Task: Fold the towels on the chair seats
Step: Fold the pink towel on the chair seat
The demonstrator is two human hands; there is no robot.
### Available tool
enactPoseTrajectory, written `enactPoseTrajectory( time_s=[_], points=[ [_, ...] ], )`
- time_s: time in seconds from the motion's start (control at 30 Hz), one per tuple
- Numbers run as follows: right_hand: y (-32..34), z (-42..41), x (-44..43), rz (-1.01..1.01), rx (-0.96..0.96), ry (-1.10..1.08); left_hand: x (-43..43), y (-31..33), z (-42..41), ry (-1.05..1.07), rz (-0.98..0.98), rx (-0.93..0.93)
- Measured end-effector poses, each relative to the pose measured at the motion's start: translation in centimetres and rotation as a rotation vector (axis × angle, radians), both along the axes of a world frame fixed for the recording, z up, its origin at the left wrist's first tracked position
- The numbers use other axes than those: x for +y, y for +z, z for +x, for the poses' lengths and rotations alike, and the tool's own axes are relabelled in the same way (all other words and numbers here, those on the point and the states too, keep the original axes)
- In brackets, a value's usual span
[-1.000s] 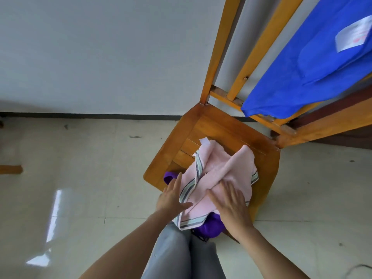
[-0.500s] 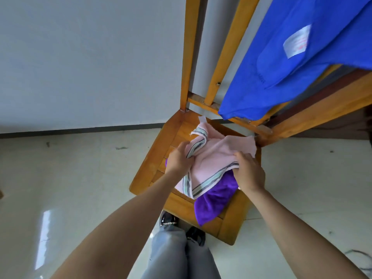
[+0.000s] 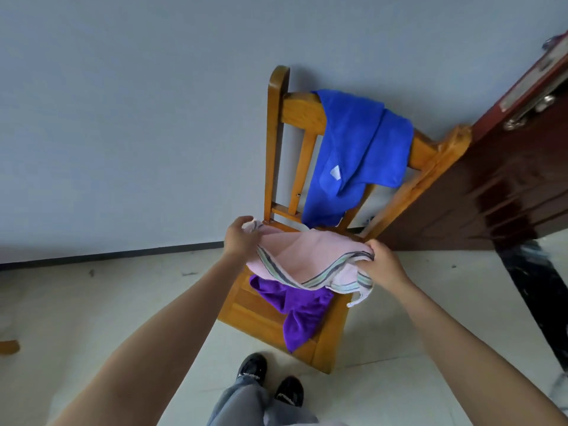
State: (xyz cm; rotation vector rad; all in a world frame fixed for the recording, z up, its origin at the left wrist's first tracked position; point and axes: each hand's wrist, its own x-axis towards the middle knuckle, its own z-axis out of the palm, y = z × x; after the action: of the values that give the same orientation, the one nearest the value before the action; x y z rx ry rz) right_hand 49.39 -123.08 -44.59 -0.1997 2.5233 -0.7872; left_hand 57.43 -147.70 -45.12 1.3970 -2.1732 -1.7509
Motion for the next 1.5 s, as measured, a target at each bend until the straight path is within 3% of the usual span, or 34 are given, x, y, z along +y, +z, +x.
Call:
enactPoseTrajectory(
  time_s=[0.17, 0.3, 0.4, 0.5, 0.67, 0.8, 0.9, 1.07, 1.2, 1.37, 1.5],
  points=[
    [6.2, 1.6, 0.8, -0.130, 0.017, -0.075, -1.0, 4.4, 2.6, 0.091, 0.035, 0.057],
    [11.8, 2.6, 0.9, -0.266, 0.046, -0.108, -2.0, 6.8, 3.5, 0.010, 0.033, 0.056],
    [16.2, 3.7, 0.1, -0.305, 0.102, -0.029, -2.5, 8.7, 4.0, -0.120, 0.019, 0.044],
    [20.2, 4.5, -1.3, -0.284, 0.179, 0.079, -1.9, 12.0, 4.4, -0.339, -0.126, 0.080],
    [25.0, 5.4, -3.9, -0.279, 0.263, 0.137, 1.3, 18.3, 6.1, -0.806, -0.101, 0.458],
    [26.4, 6.3, -4.5, -0.261, 0.284, 0.170, 2.8, 19.0, 5.9, -0.821, -0.200, 0.601],
    [26.9, 6.4, -3.5, -0.255, 0.292, 0.157, 2.7, 19.4, 5.9, -0.689, -0.101, 0.670],
    [25.8, 6.2, -1.1, -0.347, 0.136, 0.160, 1.6, 21.9, 5.1, -0.624, -0.030, 0.754],
    [23.7, 6.7, -1.2, -0.401, 0.158, 0.081, 2.0, 23.4, 3.9, -0.659, -0.147, 0.784],
    [23.3, 6.1, -1.9, -0.472, 0.286, -0.043, 1.2, 23.5, 3.2, -0.787, -0.295, 0.751],
    [24.7, 6.3, -3.0, -0.663, 0.290, -0.162, 0.1, 20.7, 3.1, -0.883, -0.387, 0.562]
  ],
)
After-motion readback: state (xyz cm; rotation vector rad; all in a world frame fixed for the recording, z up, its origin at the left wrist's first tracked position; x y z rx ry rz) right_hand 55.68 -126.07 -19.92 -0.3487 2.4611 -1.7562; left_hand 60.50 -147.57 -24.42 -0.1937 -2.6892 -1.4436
